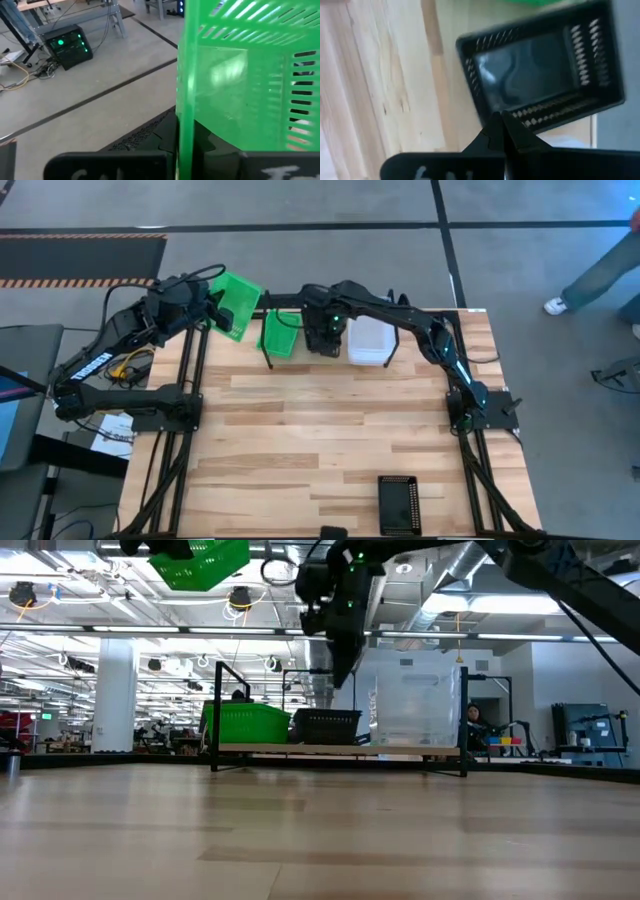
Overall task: Stack baskets on shelf by color
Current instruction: Stack the green bin into the green bin on the shelf
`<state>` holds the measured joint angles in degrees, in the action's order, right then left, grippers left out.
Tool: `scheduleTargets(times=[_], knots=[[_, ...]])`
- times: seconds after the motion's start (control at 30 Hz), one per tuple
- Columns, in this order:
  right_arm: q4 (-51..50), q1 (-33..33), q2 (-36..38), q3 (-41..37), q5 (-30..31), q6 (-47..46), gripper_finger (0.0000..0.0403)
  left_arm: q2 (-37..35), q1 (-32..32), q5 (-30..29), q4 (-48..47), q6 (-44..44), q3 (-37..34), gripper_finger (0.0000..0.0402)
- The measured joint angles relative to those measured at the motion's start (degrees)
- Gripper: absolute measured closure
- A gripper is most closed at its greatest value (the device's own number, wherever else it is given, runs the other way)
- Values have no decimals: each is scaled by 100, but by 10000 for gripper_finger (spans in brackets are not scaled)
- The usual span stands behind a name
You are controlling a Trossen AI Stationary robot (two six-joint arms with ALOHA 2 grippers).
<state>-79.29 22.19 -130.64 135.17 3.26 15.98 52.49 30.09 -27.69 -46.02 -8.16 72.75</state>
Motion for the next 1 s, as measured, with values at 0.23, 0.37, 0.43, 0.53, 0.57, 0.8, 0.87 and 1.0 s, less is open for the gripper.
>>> scheduleTargets(times=[0.23,0.37,0.43,0.53,0.57,0.8,0.87,1.0], knots=[[215,170,-128,-52,-209,84,403,13,0,7,-2,-62,0,402],[236,243,-397,-61,-222,250,403,10,0,9,-6,-109,0,402],[209,238,-490,-61,-235,252,403,10,0,12,-15,-118,0,402],[32,220,-573,-64,-339,252,403,10,0,14,-20,-160,0,402],[-19,188,-574,-65,-350,257,403,11,0,16,-29,-162,0,402],[-20,-102,-510,-57,-361,39,403,10,0,-27,-63,-173,0,402],[-26,-185,-506,-57,-362,12,403,10,0,-26,-64,-173,0,402],[-33,-314,-506,-57,-351,156,403,10,0,-29,-141,-173,-1,402]])
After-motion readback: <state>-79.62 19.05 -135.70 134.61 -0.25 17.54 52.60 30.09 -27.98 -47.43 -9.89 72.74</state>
